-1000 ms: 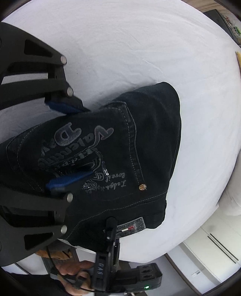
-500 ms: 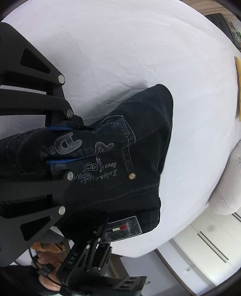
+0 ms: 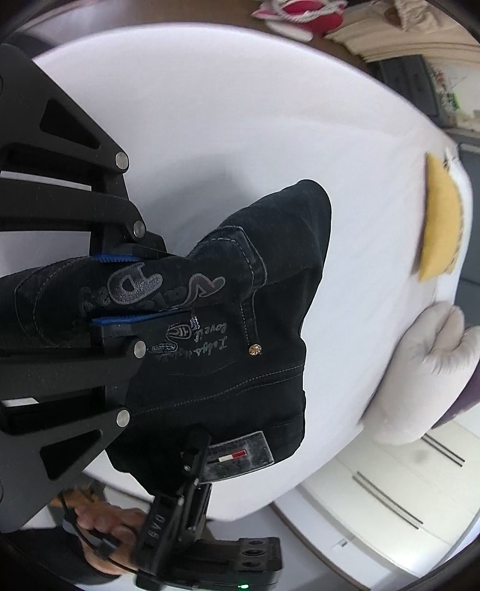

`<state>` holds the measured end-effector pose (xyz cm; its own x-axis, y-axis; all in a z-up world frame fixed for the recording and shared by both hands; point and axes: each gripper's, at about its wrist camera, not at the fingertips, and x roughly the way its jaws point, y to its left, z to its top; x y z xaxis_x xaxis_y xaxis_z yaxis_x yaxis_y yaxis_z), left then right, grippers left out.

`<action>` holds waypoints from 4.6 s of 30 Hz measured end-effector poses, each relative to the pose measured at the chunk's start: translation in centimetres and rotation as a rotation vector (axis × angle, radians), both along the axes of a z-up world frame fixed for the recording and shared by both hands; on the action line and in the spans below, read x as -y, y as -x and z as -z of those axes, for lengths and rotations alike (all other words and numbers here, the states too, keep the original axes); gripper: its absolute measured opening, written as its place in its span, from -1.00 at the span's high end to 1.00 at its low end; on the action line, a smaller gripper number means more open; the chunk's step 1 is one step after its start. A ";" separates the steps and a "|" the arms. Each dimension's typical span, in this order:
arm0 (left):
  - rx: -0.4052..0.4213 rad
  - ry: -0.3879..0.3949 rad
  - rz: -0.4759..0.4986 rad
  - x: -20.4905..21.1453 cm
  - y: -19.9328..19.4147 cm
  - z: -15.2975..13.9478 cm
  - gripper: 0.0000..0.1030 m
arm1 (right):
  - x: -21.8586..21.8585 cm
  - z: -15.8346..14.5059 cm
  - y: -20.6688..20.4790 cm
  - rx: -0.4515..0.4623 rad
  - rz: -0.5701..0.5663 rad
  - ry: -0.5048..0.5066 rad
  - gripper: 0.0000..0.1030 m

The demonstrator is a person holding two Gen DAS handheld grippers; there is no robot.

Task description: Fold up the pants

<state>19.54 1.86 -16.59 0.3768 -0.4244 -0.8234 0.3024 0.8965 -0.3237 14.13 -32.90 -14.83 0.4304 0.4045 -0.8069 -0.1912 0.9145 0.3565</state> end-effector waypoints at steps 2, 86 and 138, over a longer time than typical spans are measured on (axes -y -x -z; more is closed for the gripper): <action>0.018 -0.023 -0.014 -1.6 -2.1 -0.2 0.65 | -1.6 0.4 -2.6 -0.011 -0.007 -0.052 0.64; 0.319 -0.317 -0.420 -10.6 19.5 -10.6 -1.00 | -10.3 -12.5 17.3 0.430 0.290 0.173 -1.00; 0.271 -0.284 -0.416 -10.1 18.5 -7.8 -1.00 | -11.1 -10.7 15.8 0.302 0.242 0.211 -1.00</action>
